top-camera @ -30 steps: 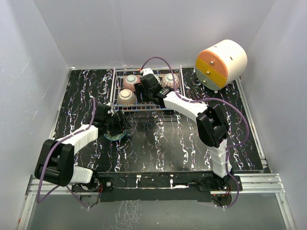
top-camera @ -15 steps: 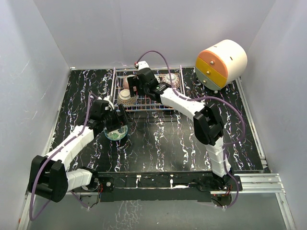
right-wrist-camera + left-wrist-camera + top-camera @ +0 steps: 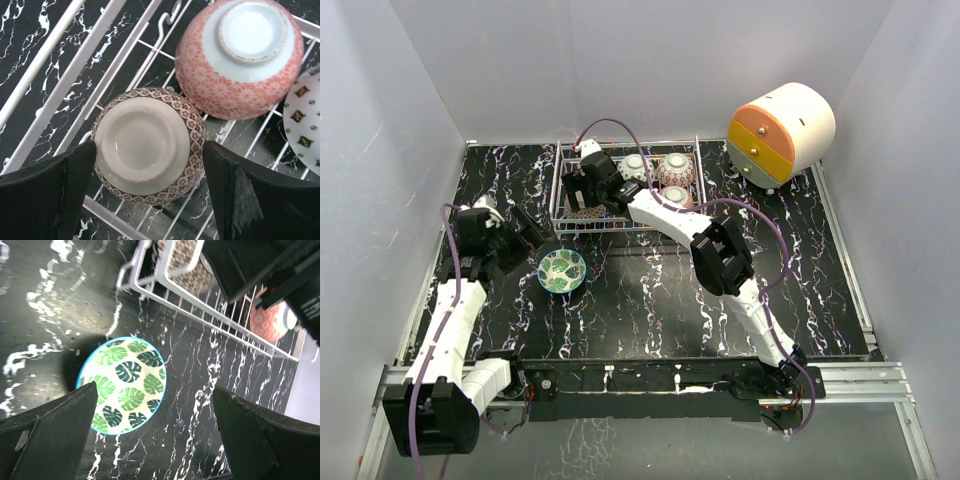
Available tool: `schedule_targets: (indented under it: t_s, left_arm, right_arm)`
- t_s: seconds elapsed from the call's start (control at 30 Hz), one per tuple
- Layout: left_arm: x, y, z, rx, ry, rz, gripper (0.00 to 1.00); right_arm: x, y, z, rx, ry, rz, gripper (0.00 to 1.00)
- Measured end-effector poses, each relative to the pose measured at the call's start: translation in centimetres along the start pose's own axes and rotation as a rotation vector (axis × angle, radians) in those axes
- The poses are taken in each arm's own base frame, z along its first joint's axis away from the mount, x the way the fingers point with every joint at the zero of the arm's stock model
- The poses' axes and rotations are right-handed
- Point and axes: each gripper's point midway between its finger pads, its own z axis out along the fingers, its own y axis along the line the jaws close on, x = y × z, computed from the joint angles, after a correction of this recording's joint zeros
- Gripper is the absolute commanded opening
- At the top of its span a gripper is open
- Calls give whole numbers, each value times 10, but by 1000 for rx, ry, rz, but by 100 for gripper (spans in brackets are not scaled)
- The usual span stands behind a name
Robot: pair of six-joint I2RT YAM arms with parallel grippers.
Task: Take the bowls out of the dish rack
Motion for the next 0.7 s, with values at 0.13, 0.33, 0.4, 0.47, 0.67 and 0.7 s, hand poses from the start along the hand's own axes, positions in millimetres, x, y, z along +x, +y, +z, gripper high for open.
schedule_targets:
  t_s: [0.13,0.33,0.4,0.47,0.67,0.7]
  left_arm:
    - [-16,16,-14,-36,-63,-34,97]
    - [-7,33,-12,-80,-27,-42,97]
    - [-3,37,-10,-85,-13,-43,97]
    - [1,39,-8,-87,0,-44,97]
    - [8,42,-6,-83,24,-40,97]
    - [8,41,-6,-81,23,-39,97]
  right_arm:
    - [3,5,3,-14,1,-8,74]
    - [-2,5,3,-8,-18,-30,55]
    - [-6,7,2,-7,-32,-40,58]
    - [-7,8,2,-7,-35,-51,69]
    - [-5,4,7,5,-39,-57,68]
    - [-5,5,9,4,-44,-56,65]
